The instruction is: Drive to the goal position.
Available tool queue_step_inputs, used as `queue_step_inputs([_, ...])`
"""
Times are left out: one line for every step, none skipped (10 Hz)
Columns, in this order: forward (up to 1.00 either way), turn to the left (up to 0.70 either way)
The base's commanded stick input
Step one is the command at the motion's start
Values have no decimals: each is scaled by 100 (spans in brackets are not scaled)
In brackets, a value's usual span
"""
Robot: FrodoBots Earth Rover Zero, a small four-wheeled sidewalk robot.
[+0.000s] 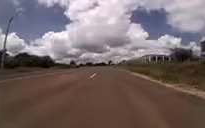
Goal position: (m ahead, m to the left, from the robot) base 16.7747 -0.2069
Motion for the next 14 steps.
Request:
queue_step_inputs([100,-37])
queue_step_inputs([100,-28])
queue_step_inputs([100,-13])
queue_step_inputs([100,0])
queue_step_inputs([100,0])
queue_step_inputs([100,0])
queue_step_inputs([100,0])
queue_step_inputs([100,0])
queue_step_inputs([100,0])
queue_step_inputs([100,0])
queue_step_inputs([100,-13])
queue_step_inputs([100,-27])
queue_step_inputs([100,-35])
queue_step_inputs([100,-39])
